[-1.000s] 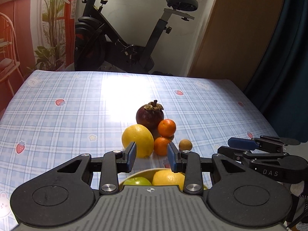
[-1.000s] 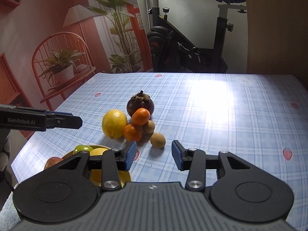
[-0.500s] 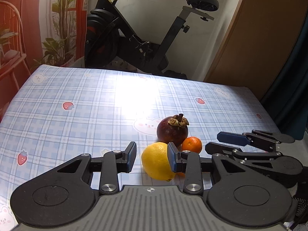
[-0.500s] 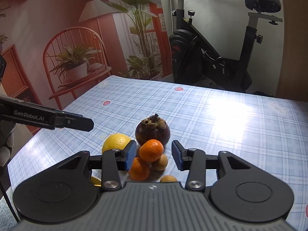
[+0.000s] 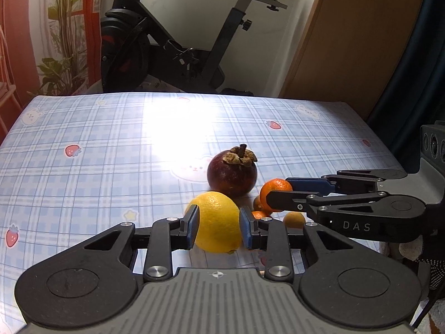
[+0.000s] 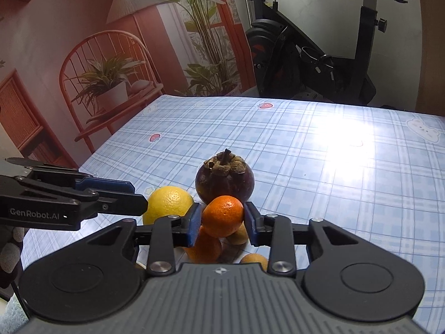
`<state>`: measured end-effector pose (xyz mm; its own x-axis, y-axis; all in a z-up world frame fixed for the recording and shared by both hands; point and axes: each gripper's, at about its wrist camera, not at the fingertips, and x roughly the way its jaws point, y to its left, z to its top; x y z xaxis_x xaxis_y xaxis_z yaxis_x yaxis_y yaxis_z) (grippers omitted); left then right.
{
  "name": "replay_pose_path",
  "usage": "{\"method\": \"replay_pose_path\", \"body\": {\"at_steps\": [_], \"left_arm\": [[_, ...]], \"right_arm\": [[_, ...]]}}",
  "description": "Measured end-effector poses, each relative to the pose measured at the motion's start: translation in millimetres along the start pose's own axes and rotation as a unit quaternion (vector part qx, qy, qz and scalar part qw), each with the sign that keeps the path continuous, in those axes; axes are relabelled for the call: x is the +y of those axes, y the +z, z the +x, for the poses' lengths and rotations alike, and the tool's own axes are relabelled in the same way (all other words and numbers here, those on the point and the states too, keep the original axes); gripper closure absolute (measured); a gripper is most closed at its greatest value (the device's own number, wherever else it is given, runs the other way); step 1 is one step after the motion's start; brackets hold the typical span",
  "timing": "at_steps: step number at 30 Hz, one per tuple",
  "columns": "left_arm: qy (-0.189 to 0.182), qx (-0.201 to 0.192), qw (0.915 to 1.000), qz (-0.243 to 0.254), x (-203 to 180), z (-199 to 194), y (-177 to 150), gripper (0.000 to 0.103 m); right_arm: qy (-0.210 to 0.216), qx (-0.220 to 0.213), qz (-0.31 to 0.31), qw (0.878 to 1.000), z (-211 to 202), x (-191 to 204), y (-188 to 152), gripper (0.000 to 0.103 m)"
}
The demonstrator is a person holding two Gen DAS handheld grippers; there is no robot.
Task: Organize fruits
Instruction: 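Grasp a tangerine with the left tool while the right tool grasps another tangerine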
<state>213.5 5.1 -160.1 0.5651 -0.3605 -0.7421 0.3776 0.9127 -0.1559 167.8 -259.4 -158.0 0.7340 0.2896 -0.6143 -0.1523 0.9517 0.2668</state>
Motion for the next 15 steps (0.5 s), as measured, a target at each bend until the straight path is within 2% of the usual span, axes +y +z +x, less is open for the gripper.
{"method": "replay_pose_path", "body": {"at_steps": [7,15], "left_arm": [[-0.013,0.006,0.997,0.076,-38.7,15.7,-1.0,0.07],[0.005,0.026,0.9938,0.108,-62.0,43.0,5.9,0.069]], "right_arm": [[-0.024,-0.018,0.02,0.999,-33.1,-13.1,-21.3,0.067],[-0.04,-0.041,0.059,0.997,-65.9,-32.9,-40.3,0.067]]}}
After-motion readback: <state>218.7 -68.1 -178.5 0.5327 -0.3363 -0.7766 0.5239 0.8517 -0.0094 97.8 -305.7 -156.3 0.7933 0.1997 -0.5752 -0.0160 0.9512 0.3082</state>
